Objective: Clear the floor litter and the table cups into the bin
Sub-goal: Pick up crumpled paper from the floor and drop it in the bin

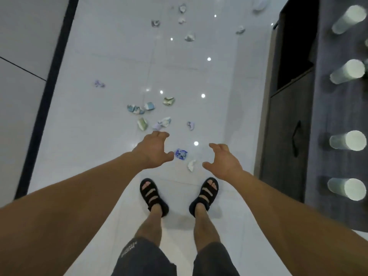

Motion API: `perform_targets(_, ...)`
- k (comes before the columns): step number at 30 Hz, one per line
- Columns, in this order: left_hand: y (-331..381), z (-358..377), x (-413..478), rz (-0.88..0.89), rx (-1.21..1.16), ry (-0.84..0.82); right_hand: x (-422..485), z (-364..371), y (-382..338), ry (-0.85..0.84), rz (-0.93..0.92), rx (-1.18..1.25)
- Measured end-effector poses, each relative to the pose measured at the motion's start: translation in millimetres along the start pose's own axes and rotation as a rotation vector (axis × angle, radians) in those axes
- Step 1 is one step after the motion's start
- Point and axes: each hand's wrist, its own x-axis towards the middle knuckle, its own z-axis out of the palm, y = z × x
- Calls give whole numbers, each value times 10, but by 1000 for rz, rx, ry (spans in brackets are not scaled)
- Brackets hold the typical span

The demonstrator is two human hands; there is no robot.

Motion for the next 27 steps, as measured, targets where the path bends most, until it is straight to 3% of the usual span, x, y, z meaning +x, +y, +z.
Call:
perform_targets(7,-672,1362,1785,-25,60,-71,1893,1400,716,-72,-36,-110)
perform_targets(13,-1320,2798,2634,-34,7,-182,2974,2737,1325,-115,12,-160)
perform_targets(19,-1643,3602,3015,-56,-129,-196,3431,3522,1675,17,-75,-326)
perform_targets(22,-1689,3778,3069,-82,-229,-184,3477,3631,1708,94,-71,-252)
perform_targets(27,-1633,3694,3001,-123,-447,-198,3244,3495,1421,71,-146,-17)
